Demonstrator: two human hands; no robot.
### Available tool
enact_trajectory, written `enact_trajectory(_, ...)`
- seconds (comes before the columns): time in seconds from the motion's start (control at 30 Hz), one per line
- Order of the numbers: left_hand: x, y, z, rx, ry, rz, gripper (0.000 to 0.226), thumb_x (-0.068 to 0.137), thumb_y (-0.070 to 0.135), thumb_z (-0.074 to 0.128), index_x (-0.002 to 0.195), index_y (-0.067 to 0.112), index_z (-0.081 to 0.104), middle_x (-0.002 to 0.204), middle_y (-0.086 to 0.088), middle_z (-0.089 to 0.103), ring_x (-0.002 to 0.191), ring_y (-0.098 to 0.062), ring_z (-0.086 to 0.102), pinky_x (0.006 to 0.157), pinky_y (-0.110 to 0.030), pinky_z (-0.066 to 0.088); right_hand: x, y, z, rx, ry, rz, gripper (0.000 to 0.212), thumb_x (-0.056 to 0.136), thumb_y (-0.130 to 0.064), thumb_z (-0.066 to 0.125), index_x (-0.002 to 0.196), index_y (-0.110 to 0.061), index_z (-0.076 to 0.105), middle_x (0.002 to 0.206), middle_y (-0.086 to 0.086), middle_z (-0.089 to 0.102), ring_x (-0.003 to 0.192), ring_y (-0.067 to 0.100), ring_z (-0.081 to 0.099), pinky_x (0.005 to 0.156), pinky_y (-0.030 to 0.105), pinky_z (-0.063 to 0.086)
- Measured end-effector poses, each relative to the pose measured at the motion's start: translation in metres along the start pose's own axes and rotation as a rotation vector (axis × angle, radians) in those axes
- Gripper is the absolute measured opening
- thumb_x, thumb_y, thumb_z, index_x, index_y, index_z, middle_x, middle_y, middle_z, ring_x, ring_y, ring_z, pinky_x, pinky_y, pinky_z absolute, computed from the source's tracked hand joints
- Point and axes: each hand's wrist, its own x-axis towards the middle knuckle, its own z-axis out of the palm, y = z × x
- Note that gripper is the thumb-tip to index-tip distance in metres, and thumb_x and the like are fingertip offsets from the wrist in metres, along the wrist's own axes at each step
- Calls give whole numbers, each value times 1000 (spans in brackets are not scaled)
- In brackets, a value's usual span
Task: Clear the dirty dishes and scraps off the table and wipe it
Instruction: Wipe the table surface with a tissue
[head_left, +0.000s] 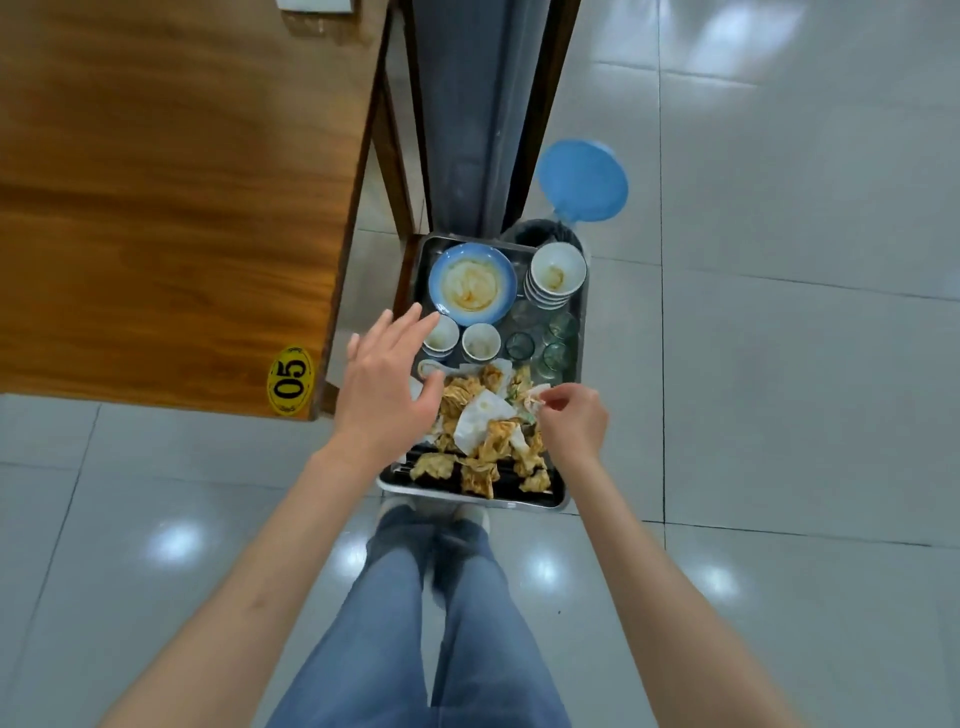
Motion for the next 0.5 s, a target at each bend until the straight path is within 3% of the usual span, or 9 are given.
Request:
enact_trajectory(0.27, 12, -38, 71, 5, -58, 14, 57, 88, 22, 57, 142, 27, 37, 151, 6, 33, 142, -17, 20, 112, -38, 4, 42, 42, 52, -47, -34, -22, 21, 80, 0, 61, 93, -11, 73, 93, 3, 69, 84, 14, 59, 72, 21, 43)
enact_trajectory(0.5, 7, -51, 63, 2, -76, -21, 56, 88, 19, 58, 141, 24, 40, 150, 3, 35, 142, -20, 22, 113, -44, 6, 48, 51, 56, -87, -59, 35, 24, 81, 0, 59, 97, -13, 72, 98, 4, 69, 89, 18, 61, 78, 28, 52)
